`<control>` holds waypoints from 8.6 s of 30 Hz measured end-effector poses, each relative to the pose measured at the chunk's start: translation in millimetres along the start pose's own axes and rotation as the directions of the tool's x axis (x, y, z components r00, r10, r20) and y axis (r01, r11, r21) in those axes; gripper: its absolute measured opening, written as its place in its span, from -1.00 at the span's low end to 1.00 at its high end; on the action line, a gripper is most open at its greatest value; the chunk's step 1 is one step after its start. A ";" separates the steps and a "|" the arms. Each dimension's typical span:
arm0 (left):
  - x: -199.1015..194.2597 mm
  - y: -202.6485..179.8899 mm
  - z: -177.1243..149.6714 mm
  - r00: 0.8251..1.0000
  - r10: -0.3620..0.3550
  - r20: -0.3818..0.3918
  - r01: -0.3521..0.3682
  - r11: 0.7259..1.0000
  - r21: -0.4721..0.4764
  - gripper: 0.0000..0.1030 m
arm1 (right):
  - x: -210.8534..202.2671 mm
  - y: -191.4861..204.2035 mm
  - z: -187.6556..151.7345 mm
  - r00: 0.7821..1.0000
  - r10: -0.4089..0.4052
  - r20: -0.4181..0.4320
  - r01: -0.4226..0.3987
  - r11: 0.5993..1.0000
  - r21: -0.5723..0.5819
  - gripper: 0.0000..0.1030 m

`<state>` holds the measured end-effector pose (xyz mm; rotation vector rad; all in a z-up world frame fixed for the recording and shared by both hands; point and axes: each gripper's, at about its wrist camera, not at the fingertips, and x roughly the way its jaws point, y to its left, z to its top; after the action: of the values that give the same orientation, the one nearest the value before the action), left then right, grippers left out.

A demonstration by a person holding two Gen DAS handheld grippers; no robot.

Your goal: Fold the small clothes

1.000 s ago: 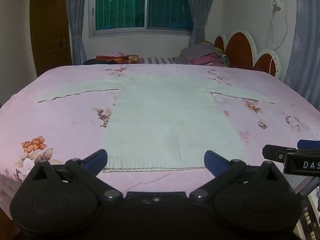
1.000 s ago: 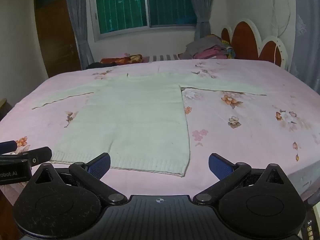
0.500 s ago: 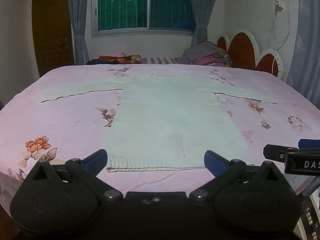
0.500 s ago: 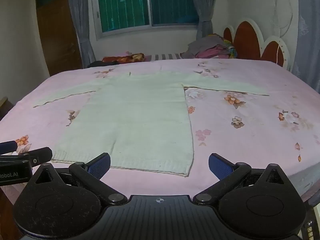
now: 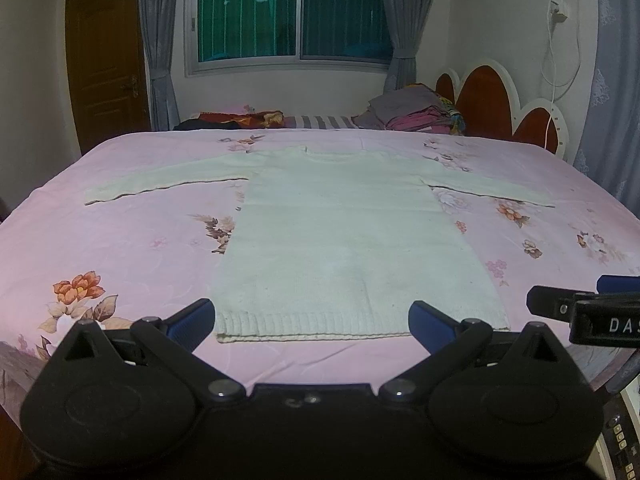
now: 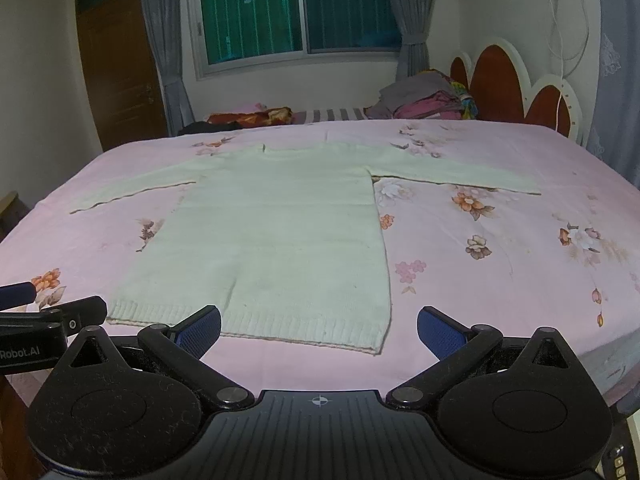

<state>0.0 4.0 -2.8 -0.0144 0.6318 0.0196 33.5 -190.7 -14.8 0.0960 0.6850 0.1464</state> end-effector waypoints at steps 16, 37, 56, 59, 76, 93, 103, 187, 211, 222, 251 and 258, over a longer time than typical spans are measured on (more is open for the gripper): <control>-2.8 2.4 -0.7 1.000 0.012 0.006 -0.012 1.000 0.006 0.99 | -3.6 -1.1 4.0 1.000 0.005 0.001 -0.005 1.000 0.001 1.00; -2.6 -0.7 1.1 1.000 0.018 0.004 -0.018 1.000 0.010 0.99 | -4.0 -3.0 6.4 1.000 0.004 -0.002 -0.004 1.000 0.002 1.00; -4.3 -4.4 1.5 1.000 0.016 0.010 -0.016 1.000 0.012 0.99 | -4.2 -5.7 8.1 1.000 0.005 -0.001 -0.005 1.000 0.002 1.00; -4.6 -3.9 1.2 1.000 0.015 0.010 -0.015 1.000 0.010 0.99 | -4.0 -6.2 8.8 1.000 0.007 0.000 -0.007 1.000 0.000 1.00; -5.2 -5.6 0.5 1.000 0.018 0.014 -0.018 1.000 0.007 0.99 | -4.7 -5.3 8.5 1.000 0.008 0.005 -0.008 1.000 -0.003 1.00; 46.7 9.6 45.3 0.999 -0.010 0.046 0.009 1.000 0.016 0.99 | 35.5 -12.5 47.4 0.998 -0.050 0.034 0.049 0.998 0.026 1.00; 103.9 25.7 86.3 0.992 -0.122 0.028 0.120 0.991 0.051 0.99 | 88.5 -15.4 84.7 0.989 -0.147 0.035 0.143 0.986 0.083 1.00; 372.4 -21.4 167.8 0.979 0.083 -0.185 -0.087 0.996 -0.010 0.86 | 319.5 -309.3 224.2 0.984 -0.173 0.044 0.140 0.900 0.412 -0.96; 363.5 130.7 163.3 0.984 0.010 -0.178 -0.044 0.981 -0.187 0.89 | 448.3 33.3 193.3 0.977 0.196 -0.086 -0.207 0.967 -0.151 0.26; 455.3 38.4 204.6 0.884 -0.427 -0.191 0.356 0.878 -0.319 -0.29 | 402.7 -37.6 173.5 0.994 0.075 -0.079 -0.073 0.997 0.038 -0.51; 446.5 140.2 207.1 0.963 -0.256 -0.084 0.193 0.873 -0.448 -0.94 | 389.8 -123.0 175.7 0.995 0.019 -0.098 0.006 0.969 0.246 -0.88; 463.6 142.8 200.9 0.956 -0.247 -0.160 0.160 0.894 -0.419 -0.94 | 390.0 -120.6 175.6 0.994 0.008 -0.105 0.016 0.975 0.220 -0.88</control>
<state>489.4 157.1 -115.6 -0.4900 0.8271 -0.0575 455.8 -251.9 -138.7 0.3021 0.8051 0.0710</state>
